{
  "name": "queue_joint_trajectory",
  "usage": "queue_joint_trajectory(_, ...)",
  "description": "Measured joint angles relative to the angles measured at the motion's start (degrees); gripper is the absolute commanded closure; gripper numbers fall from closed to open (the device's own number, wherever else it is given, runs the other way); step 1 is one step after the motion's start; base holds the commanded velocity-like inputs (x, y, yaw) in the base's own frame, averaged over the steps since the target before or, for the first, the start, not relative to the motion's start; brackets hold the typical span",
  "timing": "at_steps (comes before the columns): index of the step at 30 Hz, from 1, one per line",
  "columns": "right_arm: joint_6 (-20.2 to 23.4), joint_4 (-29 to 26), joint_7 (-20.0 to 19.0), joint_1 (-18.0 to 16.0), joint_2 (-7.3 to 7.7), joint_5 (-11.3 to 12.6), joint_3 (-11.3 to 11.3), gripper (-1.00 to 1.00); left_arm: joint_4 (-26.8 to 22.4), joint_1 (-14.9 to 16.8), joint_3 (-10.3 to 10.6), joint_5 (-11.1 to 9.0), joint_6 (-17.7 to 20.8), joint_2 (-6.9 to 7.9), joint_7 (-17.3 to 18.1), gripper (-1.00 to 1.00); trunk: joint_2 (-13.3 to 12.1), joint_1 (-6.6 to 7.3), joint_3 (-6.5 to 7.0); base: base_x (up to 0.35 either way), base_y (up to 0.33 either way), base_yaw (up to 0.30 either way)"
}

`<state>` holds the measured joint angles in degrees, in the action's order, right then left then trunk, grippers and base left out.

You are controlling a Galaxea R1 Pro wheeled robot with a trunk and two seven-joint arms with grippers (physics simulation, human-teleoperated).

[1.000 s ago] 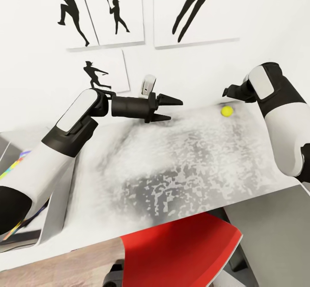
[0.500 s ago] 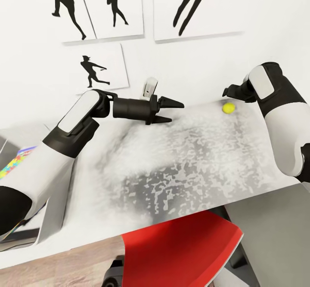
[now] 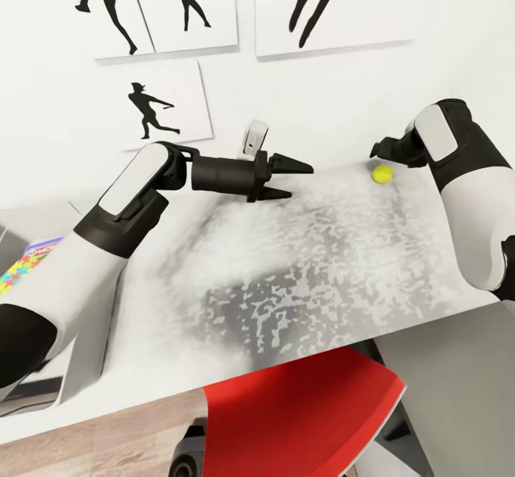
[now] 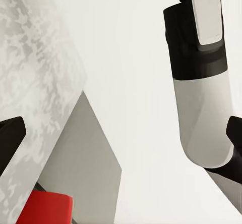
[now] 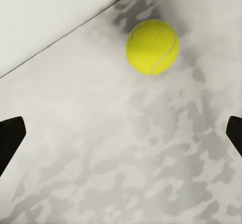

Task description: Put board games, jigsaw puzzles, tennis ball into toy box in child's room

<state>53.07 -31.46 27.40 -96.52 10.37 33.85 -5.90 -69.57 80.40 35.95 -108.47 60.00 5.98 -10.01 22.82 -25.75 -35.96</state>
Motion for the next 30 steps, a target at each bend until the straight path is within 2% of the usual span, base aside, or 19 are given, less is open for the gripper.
queue_joint_trajectory(7, 0.10, 0.02, 0.00, -1.37, 0.04, 0.06, -0.04, -1.00, 0.00, 0.18, 0.00, -0.11, 0.00, -0.32, 0.00, -1.00, 0.00, 0.00, -0.66, 0.000, 0.000, 0.000)
queue_joint_trajectory(13, 0.18, 0.19, 0.00, -3.01, 0.09, 0.15, -0.10, -1.00, 0.00, 0.25, 0.00, -2.02, 0.00, -0.64, -0.05, -1.00, 0.00, 0.00, -1.22, 0.000, 0.000, 0.000)
queue_joint_trajectory(14, 0.20, 0.19, 0.00, -3.20, 0.07, 0.16, -0.08, -1.00, 0.00, 0.29, 0.00, -2.76, 0.00, -0.80, -0.07, -1.00, 0.00, 0.00, -1.31, 0.000, 0.000, 0.000)
queue_joint_trajectory(19, 0.23, 0.18, 0.00, -3.45, 0.05, 0.12, -0.07, -1.00, 0.00, 0.71, 0.00, -3.95, 0.00, -1.68, -0.11, -1.00, 0.00, 0.00, -1.78, 0.000, 0.000, 0.000)
queue_joint_trajectory(30, 0.24, 0.03, 0.00, -3.60, 0.10, 0.10, 0.00, -1.00, 0.00, 1.08, 0.01, -4.36, 0.00, -2.88, -0.11, -1.00, 0.00, 0.00, -2.81, 0.000, 0.000, 0.000)
